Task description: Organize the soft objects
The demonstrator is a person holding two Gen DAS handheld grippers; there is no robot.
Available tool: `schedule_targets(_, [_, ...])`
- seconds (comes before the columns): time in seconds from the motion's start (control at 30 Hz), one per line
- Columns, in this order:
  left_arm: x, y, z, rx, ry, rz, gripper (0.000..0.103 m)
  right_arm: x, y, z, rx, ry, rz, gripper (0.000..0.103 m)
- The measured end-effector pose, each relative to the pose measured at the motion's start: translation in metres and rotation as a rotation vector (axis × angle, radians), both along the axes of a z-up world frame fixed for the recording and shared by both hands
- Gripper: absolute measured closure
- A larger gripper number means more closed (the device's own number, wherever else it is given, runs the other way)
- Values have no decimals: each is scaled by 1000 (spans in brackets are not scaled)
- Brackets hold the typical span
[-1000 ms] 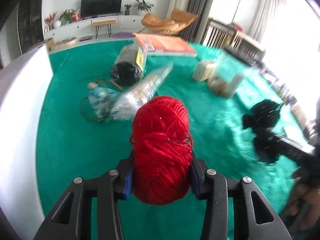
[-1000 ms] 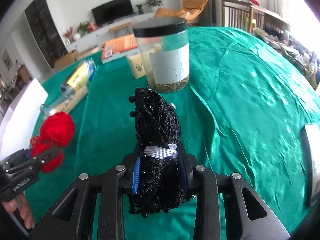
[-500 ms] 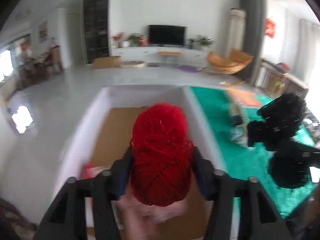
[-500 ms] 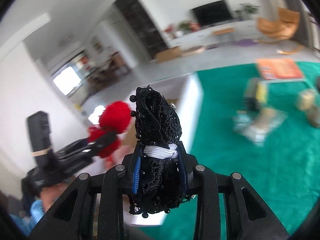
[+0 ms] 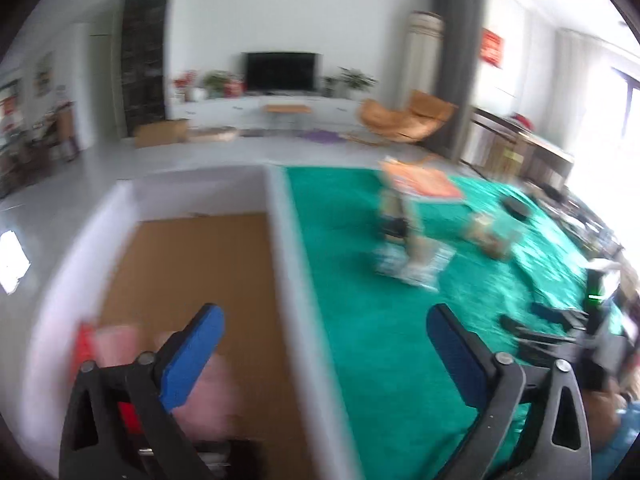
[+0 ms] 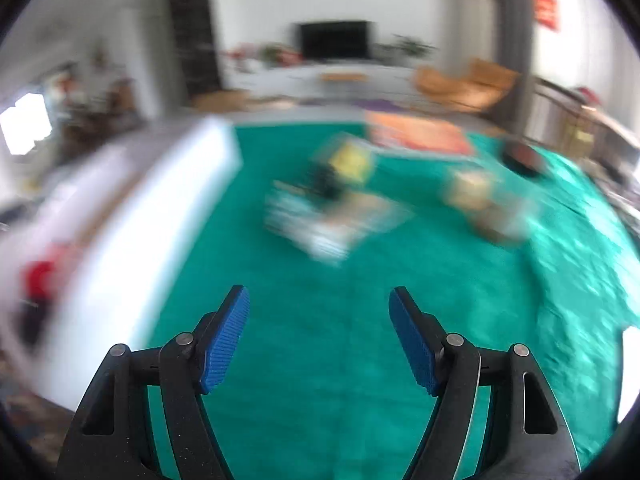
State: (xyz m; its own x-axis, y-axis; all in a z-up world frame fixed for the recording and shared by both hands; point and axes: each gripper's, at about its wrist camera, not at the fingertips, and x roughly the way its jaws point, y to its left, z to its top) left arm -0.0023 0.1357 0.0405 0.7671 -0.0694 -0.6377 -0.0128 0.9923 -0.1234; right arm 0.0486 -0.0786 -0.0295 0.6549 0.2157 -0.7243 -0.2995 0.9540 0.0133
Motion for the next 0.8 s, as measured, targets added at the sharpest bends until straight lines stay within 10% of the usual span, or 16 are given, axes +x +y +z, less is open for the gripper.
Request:
schedule_targets(0.23, [76,-118,-73,67,173,-182,0,37,-94,-67,-56,128,-284,28])
schedule_targets(0.43, [133,-118,-130,187,196,-94,0,54,-108,-69,-18,136,-342,12])
schedule_targets(0.8, [143,-104,-147,117,245,-44,0,65,-108,-62,-33,142,-340,10])
